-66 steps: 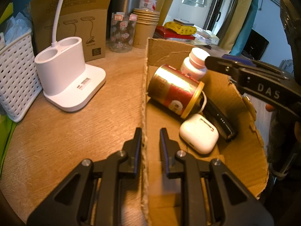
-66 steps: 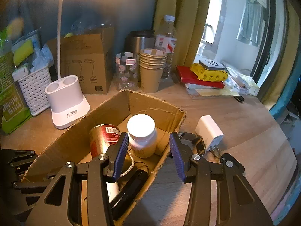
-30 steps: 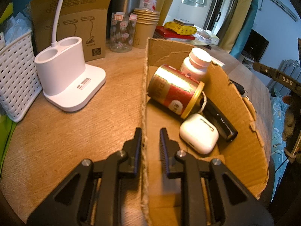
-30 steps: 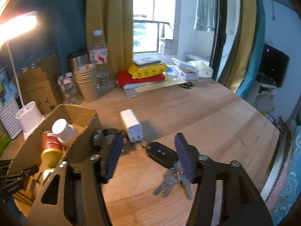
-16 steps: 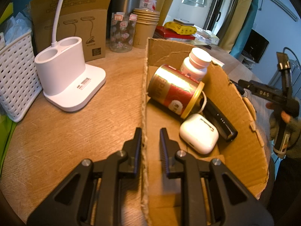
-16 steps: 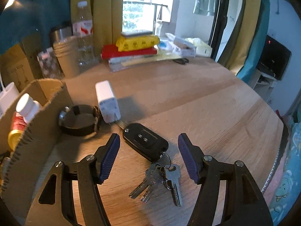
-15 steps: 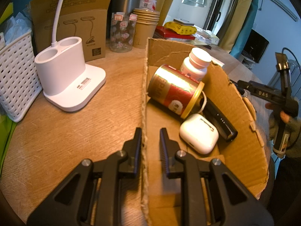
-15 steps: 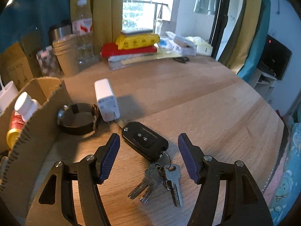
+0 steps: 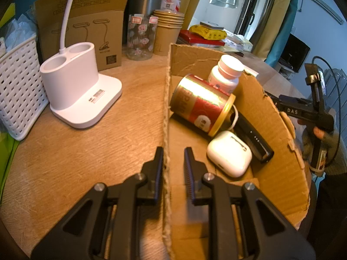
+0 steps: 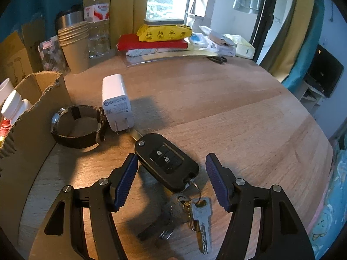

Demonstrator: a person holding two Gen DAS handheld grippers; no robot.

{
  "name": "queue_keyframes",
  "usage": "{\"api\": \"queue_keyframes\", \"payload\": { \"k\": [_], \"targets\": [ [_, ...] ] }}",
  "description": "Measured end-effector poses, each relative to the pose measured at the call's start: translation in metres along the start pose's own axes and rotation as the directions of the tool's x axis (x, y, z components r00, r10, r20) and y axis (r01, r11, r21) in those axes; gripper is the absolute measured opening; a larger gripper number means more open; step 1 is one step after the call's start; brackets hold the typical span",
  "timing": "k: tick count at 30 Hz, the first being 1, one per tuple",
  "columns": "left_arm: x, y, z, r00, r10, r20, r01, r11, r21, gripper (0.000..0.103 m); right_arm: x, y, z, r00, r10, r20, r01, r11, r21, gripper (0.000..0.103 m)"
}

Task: Organize rigid objects
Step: 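Move the right gripper to the black car key and grasp it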

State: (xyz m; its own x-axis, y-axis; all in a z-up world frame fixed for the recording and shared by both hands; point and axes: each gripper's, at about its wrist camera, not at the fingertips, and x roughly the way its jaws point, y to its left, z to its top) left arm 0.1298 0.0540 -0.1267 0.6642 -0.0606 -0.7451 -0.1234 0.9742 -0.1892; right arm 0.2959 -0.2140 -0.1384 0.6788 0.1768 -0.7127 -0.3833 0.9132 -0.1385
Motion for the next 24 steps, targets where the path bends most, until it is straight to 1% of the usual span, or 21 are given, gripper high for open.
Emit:
{"api": "queue_keyframes", "payload": {
  "k": [5, 9, 10, 11, 12, 15, 16, 17, 19, 24],
  "targets": [
    [0.0, 0.0, 0.0, 1.0, 0.0, 0.0, 0.0, 1.0, 0.0, 0.02, 0.007, 0.001, 0.005, 1.0, -0.015, -0.014, 0.015, 1.0, -0.028, 0.069],
    [0.0, 0.0, 0.0, 1.0, 0.0, 0.0, 0.0, 1.0, 0.0, 0.02, 0.01, -0.001, 0.006, 1.0, -0.003, -0.021, 0.003, 1.0, -0.024, 0.069],
    [0.0, 0.0, 0.0, 1.0, 0.0, 0.0, 0.0, 1.0, 0.0, 0.02, 0.01, -0.001, 0.005, 1.0, -0.003, -0.021, 0.002, 1.0, -0.023, 0.065],
    [0.0, 0.0, 0.0, 1.0, 0.0, 0.0, 0.0, 1.0, 0.0, 0.02, 0.009, 0.0, 0.005, 1.0, 0.002, -0.02, -0.003, 1.0, -0.025, 0.058],
    [0.0, 0.0, 0.0, 1.0, 0.0, 0.0, 0.0, 1.0, 0.0, 0.02, 0.007, 0.002, 0.004, 1.0, 0.01, -0.018, -0.01, 1.0, -0.029, 0.058],
    [0.0, 0.0, 0.0, 1.0, 0.0, 0.0, 0.0, 1.0, 0.0, 0.02, 0.004, 0.007, 0.001, 1.0, -0.006, -0.012, 0.005, 0.999, -0.049, 0.056],
    [0.0, 0.0, 0.0, 1.0, 0.0, 0.0, 0.0, 1.0, 0.0, 0.02, 0.004, 0.008, 0.001, 1.0, -0.01, -0.012, 0.009, 0.999, -0.05, 0.053],
    [0.0, 0.0, 0.0, 1.0, 0.0, 0.0, 0.0, 1.0, 0.0, 0.02, 0.002, 0.009, 0.0, 1.0, -0.011, -0.009, 0.011, 0.999, -0.049, 0.045],
    [0.0, 0.0, 0.0, 1.0, 0.0, 0.0, 0.0, 1.0, 0.0, 0.02, -0.002, 0.008, -0.002, 1.0, -0.017, 0.004, 0.017, 0.999, -0.038, 0.04],
    [0.0, 0.0, 0.0, 1.0, 0.0, 0.0, 0.0, 1.0, 0.0, 0.02, -0.012, 0.006, -0.01, 1.0, -0.013, 0.023, 0.014, 1.0, -0.023, 0.039]
  ]
}}
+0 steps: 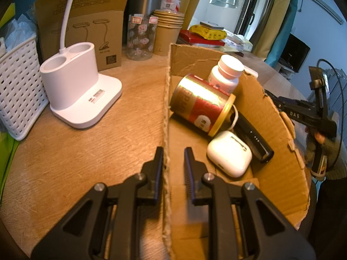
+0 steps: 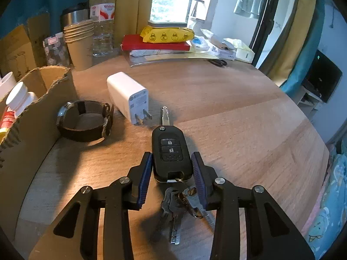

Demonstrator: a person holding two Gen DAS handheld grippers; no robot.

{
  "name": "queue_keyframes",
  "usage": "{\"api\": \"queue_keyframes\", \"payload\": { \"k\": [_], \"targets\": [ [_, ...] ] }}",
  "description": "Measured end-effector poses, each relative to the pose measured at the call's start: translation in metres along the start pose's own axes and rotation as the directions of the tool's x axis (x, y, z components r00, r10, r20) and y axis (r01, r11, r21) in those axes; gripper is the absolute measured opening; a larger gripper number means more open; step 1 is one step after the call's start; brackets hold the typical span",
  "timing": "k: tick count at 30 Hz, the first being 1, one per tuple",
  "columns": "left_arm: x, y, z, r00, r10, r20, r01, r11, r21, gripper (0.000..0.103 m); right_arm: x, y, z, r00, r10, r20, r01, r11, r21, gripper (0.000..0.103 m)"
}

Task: Organize rigid objects
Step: 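Move the right gripper to the black car key and grasp it, then lift the car key with keys using the right gripper toward the box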

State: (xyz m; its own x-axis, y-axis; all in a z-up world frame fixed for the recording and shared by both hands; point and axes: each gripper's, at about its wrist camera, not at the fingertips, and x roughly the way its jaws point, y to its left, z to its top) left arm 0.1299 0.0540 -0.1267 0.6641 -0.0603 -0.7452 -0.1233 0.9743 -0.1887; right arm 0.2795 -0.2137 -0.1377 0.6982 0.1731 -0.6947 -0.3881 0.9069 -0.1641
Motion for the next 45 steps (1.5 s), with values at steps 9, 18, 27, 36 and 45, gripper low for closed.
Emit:
{"api": "queue_keyframes", "payload": {
  "k": [9, 18, 27, 36, 45],
  "targets": [
    [0.0, 0.0, 0.0, 1.0, 0.0, 0.0, 0.0, 1.0, 0.0, 0.02, -0.022, 0.0, -0.003, 0.998, -0.001, 0.062, -0.001, 0.999, 0.037, 0.038],
    [0.0, 0.0, 0.0, 1.0, 0.0, 0.0, 0.0, 1.0, 0.0, 0.02, -0.052, 0.004, 0.004, 0.991, 0.002, 0.132, -0.009, 0.999, 0.052, 0.038],
    [0.0, 0.0, 0.0, 1.0, 0.0, 0.0, 0.0, 1.0, 0.0, 0.02, -0.075, 0.008, 0.01, 0.983, 0.002, 0.182, -0.011, 0.999, 0.046, 0.038],
    [0.0, 0.0, 0.0, 1.0, 0.0, 0.0, 0.0, 1.0, 0.0, 0.02, -0.096, 0.019, 0.018, 0.974, 0.017, 0.225, -0.023, 0.999, 0.023, 0.038],
    [0.0, 0.0, 0.0, 1.0, 0.0, 0.0, 0.0, 1.0, 0.0, 0.02, -0.113, 0.032, 0.027, 0.965, 0.041, 0.258, -0.042, 0.999, 0.0, 0.038]
  ]
}}
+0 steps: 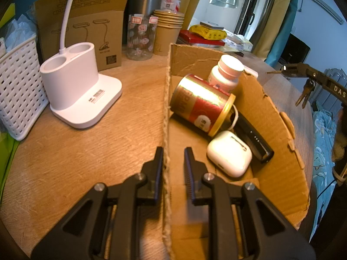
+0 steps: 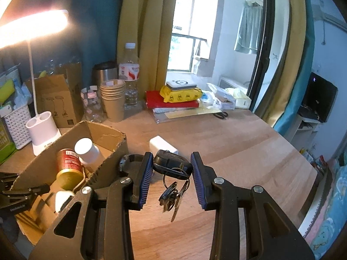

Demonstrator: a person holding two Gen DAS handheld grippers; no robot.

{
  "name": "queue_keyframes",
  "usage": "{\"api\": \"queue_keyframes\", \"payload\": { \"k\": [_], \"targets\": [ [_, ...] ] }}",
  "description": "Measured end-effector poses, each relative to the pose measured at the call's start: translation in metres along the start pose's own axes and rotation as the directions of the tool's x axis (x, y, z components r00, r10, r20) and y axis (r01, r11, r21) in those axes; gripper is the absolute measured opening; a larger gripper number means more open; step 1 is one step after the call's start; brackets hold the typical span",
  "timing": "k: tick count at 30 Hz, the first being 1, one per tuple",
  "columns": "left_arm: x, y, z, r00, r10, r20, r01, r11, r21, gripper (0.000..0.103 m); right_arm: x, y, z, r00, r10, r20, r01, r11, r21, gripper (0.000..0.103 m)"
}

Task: Organize rigid objects
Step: 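Lift the car key with keys using the right gripper toward the box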

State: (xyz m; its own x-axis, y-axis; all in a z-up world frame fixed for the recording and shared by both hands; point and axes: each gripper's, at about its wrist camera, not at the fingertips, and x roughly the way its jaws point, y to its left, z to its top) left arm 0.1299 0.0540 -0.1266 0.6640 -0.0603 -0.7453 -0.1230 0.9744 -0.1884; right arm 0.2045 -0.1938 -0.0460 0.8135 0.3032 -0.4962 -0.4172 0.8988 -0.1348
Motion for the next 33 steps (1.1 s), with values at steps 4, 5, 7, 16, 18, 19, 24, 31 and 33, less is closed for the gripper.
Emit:
{"api": "queue_keyframes", "payload": {
  "k": [4, 5, 7, 16, 18, 19, 24, 31, 33],
  "targets": [
    [0.0, 0.0, 0.0, 1.0, 0.0, 0.0, 0.0, 1.0, 0.0, 0.02, -0.003, 0.003, 0.004, 1.0, 0.005, 0.01, -0.005, 1.0, -0.003, 0.038],
    [0.0, 0.0, 0.0, 1.0, 0.0, 0.0, 0.0, 1.0, 0.0, 0.02, -0.003, 0.004, 0.005, 1.0, 0.008, 0.012, -0.008, 1.0, -0.005, 0.038],
    [0.0, 0.0, 0.0, 1.0, 0.0, 0.0, 0.0, 1.0, 0.0, 0.02, -0.006, 0.007, 0.008, 1.0, 0.01, 0.019, -0.01, 1.0, -0.011, 0.038],
    [0.0, 0.0, 0.0, 1.0, 0.0, 0.0, 0.0, 1.0, 0.0, 0.02, -0.018, 0.029, 0.027, 0.996, 0.059, 0.061, -0.056, 0.997, -0.045, 0.038],
    [0.0, 0.0, 0.0, 1.0, 0.0, 0.0, 0.0, 1.0, 0.0, 0.02, -0.019, 0.034, 0.03, 0.995, 0.073, 0.065, -0.07, 0.996, -0.053, 0.038],
    [0.0, 0.0, 0.0, 1.0, 0.0, 0.0, 0.0, 1.0, 0.0, 0.02, -0.019, 0.038, 0.032, 0.994, 0.082, 0.068, -0.078, 0.995, -0.059, 0.038],
    [0.0, 0.0, 0.0, 1.0, 0.0, 0.0, 0.0, 1.0, 0.0, 0.02, -0.019, 0.057, 0.041, 0.99, 0.117, 0.074, -0.11, 0.99, -0.092, 0.038],
    [0.0, 0.0, 0.0, 1.0, 0.0, 0.0, 0.0, 1.0, 0.0, 0.02, -0.006, 0.082, 0.051, 0.977, 0.206, 0.059, -0.198, 0.972, -0.13, 0.038],
    [0.0, 0.0, 0.0, 1.0, 0.0, 0.0, 0.0, 1.0, 0.0, 0.02, 0.0, 0.086, 0.052, 0.97, 0.236, 0.049, -0.229, 0.965, -0.125, 0.038]
  ]
}}
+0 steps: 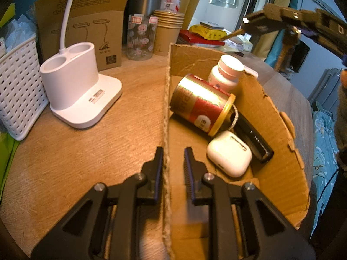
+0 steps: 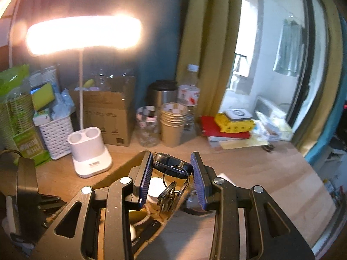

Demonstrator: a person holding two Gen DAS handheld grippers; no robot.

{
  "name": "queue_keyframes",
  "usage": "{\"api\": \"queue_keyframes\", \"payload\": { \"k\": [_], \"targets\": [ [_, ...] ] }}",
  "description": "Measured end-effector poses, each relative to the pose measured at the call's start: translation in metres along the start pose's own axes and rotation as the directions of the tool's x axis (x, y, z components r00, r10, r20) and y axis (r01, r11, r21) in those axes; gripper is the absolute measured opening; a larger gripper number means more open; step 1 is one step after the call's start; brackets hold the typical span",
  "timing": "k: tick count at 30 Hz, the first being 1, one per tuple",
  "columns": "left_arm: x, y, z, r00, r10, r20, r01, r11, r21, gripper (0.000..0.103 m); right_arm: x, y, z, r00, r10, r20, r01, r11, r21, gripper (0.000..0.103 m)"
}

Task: Organize rigid objects
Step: 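Lift the car key with keys using the right gripper toward the box, then lower the car key into the box and open the right gripper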

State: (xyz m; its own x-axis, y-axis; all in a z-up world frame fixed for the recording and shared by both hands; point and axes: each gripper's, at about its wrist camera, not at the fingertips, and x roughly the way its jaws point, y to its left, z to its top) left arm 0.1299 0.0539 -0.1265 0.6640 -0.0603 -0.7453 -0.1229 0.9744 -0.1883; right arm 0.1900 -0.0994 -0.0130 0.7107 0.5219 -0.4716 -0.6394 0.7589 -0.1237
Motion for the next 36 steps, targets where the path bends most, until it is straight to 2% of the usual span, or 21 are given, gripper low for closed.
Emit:
{"api": "queue_keyframes", "payload": {
  "k": [8, 12, 22, 33, 36],
  "targets": [
    [0.0, 0.0, 0.0, 1.0, 0.0, 0.0, 0.0, 1.0, 0.0, 0.02, 0.037, 0.005, 0.001, 0.993, 0.108, -0.047, -0.107, 0.994, 0.013, 0.038],
    [0.0, 0.0, 0.0, 1.0, 0.0, 0.0, 0.0, 1.0, 0.0, 0.02, 0.064, -0.002, -0.001, 0.976, 0.202, -0.08, -0.198, 0.979, 0.052, 0.038],
    [0.0, 0.0, 0.0, 1.0, 0.0, 0.0, 0.0, 1.0, 0.0, 0.02, 0.091, -0.015, -0.008, 0.964, 0.235, -0.122, -0.223, 0.969, 0.105, 0.038],
    [0.0, 0.0, 0.0, 1.0, 0.0, 0.0, 0.0, 1.0, 0.0, 0.02, 0.105, -0.021, -0.022, 0.963, 0.218, -0.155, -0.201, 0.972, 0.123, 0.038],
    [0.0, -0.001, 0.0, 1.0, 0.001, 0.0, -0.001, 1.0, 0.001, 0.02, 0.105, -0.023, -0.026, 0.97, 0.183, -0.158, -0.166, 0.98, 0.112, 0.039]
  ]
}}
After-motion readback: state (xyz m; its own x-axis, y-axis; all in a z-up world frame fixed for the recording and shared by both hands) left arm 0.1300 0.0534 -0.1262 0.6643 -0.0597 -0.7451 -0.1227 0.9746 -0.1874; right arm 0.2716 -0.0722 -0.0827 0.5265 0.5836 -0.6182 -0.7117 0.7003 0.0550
